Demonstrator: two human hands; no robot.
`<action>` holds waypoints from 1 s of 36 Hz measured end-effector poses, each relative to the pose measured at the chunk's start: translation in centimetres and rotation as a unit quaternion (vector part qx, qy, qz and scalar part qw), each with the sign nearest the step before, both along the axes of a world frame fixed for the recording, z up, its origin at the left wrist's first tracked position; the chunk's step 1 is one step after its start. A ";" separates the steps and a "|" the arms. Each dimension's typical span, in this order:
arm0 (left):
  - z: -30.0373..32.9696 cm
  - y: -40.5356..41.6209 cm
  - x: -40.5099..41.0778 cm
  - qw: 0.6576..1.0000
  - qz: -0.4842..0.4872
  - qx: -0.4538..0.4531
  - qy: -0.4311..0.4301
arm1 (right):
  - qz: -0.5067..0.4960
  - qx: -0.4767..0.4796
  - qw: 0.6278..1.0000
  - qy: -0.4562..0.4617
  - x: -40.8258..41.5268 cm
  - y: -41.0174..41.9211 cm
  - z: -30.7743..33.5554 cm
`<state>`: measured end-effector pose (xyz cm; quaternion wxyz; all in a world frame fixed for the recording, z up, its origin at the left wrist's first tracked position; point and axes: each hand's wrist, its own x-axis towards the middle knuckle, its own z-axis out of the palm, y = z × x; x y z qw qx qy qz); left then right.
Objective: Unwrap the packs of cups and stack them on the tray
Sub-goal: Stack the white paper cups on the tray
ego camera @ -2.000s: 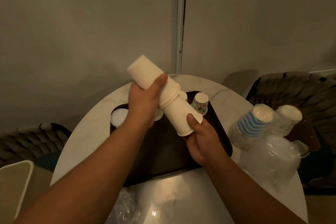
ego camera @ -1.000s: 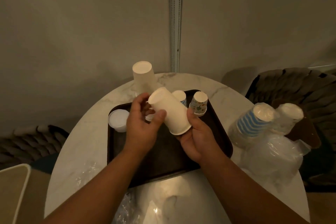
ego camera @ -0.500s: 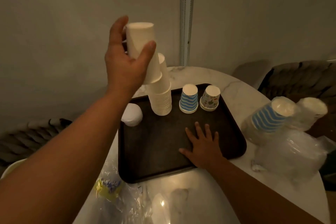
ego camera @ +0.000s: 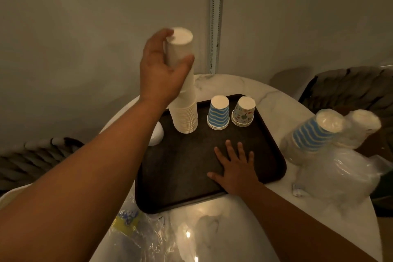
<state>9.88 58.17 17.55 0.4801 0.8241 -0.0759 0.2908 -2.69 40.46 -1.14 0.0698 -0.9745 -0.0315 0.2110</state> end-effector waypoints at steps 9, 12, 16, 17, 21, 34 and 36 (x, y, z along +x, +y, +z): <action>-5.2 0.7 -1.2 0.994 -0.004 0.055 0.095 | 0.003 -0.006 1.000 0.003 0.0 0.0 0.0; -5.4 0.7 -1.4 0.992 -0.002 0.063 0.106 | 0.003 -0.001 1.000 0.004 0.0 -0.1 0.0; -5.3 0.8 -1.3 0.992 -0.009 0.099 0.083 | 0.004 -0.002 1.000 0.006 0.1 0.0 0.2; -5.3 0.9 -1.2 0.991 -0.010 0.114 0.074 | 0.002 0.000 1.000 0.005 0.2 0.0 0.3; -5.1 1.1 -1.1 0.984 -0.014 0.164 0.073 | -0.011 0.016 1.000 0.012 0.6 0.2 0.7; -2.9 -2.1 -8.3 0.989 -0.043 0.142 -0.010 | -0.072 0.273 0.915 -0.288 -6.0 -1.3 3.4; -3.9 -4.3 -11.1 0.990 -0.074 0.117 -0.008 | -0.078 0.277 0.892 -0.347 -8.7 -2.8 3.3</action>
